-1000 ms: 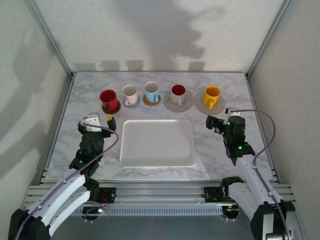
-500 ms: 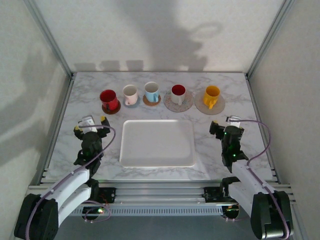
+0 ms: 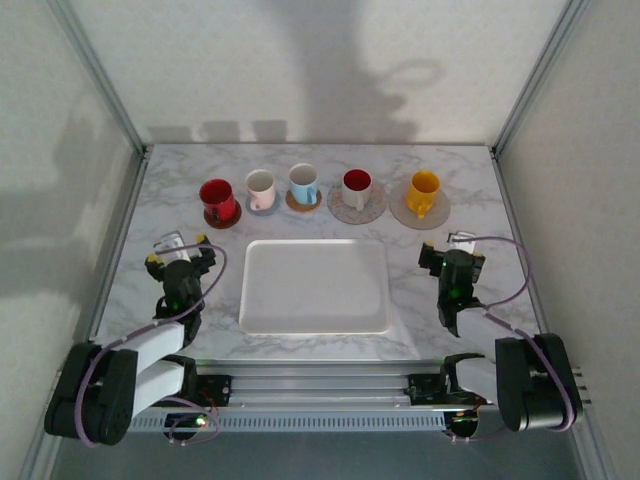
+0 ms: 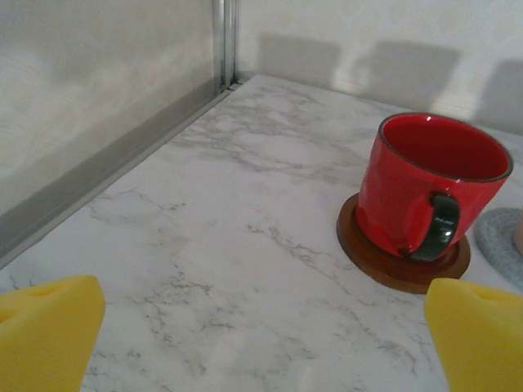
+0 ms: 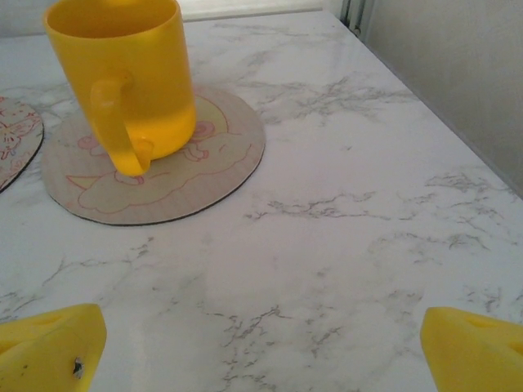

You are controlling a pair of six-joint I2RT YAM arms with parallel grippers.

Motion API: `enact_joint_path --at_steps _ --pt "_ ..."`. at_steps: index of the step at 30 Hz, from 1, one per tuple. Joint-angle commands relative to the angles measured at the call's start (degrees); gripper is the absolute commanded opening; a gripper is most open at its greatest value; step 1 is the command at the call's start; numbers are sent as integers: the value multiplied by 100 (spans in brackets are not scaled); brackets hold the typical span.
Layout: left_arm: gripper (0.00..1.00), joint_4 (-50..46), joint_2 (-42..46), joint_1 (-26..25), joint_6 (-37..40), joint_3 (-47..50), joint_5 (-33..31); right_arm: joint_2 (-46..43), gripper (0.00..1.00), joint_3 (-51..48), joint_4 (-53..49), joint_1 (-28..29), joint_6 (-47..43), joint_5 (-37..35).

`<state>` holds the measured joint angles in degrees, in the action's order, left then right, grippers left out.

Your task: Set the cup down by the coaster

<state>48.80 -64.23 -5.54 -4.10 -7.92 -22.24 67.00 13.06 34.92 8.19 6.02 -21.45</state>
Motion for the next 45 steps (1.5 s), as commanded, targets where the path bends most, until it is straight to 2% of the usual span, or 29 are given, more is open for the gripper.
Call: enact_joint_path --at_steps 1,12,15,22,25,26,33,35,38,45 --pt "100 423 -292 162 201 -153 474 221 99 175 605 43 -109 -166" --pt "100 678 -1006 621 392 -559 1625 1324 99 530 1400 40 -429 40" --pt "100 859 -1292 658 468 -710 1692 1755 99 655 1593 34 -473 85" --pt "100 938 -1522 729 608 -851 2232 1842 99 750 1461 -45 -445 354" --pt "100 792 -1594 875 562 -968 2565 2182 99 772 1765 -67 -463 353" --pt "100 753 -1622 931 530 -1000 2658 2093 99 812 1512 -89 -393 393" --pt "100 894 -1687 1046 455 -1008 3215 2116 99 843 1491 -137 -348 403" --pt "100 1001 -1778 1046 404 -1021 3260 2115 99 847 1475 -159 -339 420" --pt "100 1821 -2154 1051 336 -809 3253 2115 99 848 1484 -160 -339 431" --pt "100 1661 -2136 1082 271 -860 3159 2115 99 851 1475 -166 -330 431"
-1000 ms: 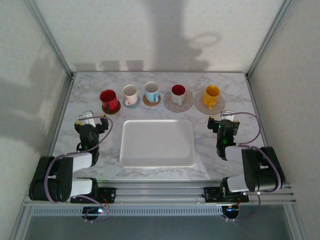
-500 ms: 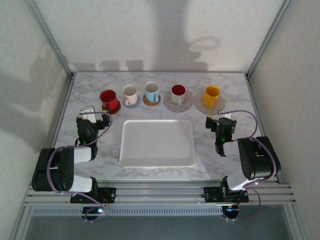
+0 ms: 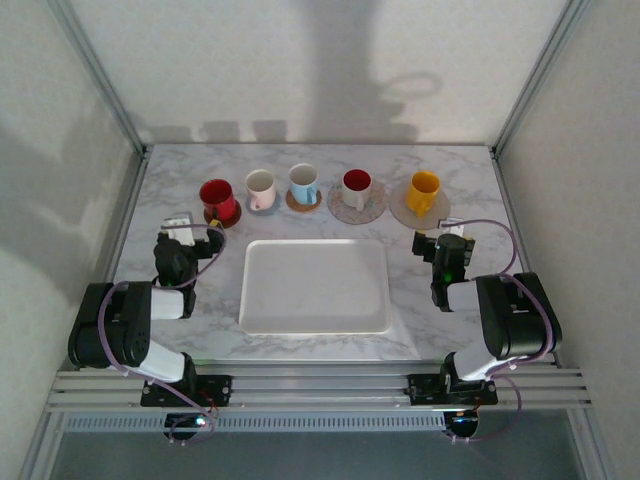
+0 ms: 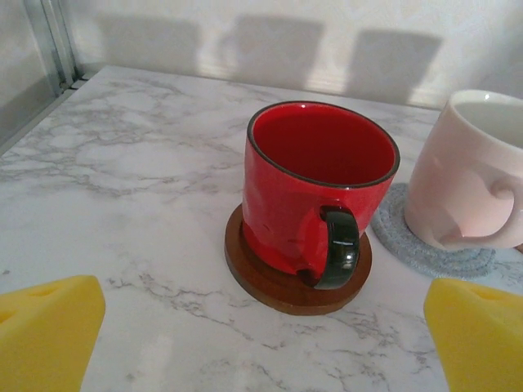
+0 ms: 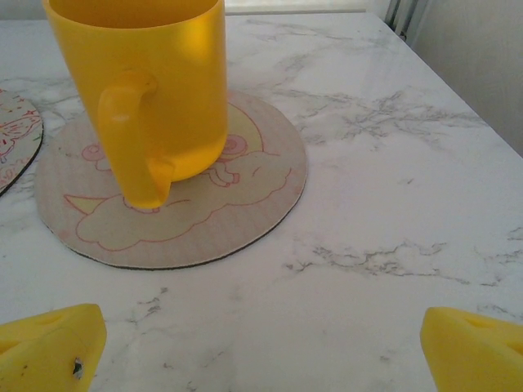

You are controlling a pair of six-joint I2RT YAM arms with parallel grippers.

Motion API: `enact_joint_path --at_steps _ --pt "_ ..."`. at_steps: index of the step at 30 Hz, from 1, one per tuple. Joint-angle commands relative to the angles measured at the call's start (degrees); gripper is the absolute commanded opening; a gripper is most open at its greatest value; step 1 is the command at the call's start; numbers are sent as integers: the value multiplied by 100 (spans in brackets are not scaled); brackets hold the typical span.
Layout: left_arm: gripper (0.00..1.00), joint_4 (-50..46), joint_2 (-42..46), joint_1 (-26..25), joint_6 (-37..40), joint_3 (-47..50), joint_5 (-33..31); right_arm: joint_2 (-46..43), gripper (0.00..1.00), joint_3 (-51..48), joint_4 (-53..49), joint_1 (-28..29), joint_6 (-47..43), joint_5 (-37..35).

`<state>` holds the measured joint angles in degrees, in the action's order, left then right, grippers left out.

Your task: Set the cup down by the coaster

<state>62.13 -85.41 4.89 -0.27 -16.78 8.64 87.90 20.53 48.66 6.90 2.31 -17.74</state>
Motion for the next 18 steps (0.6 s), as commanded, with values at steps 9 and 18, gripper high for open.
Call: enact_joint_path --at_steps 9,18 --pt "100 714 -98 -98 -223 224 -703 26 99 109 84 -41 42 77" --pt "100 1102 -241 -193 -249 372 -1041 26 99 108 92 -44 42 77"
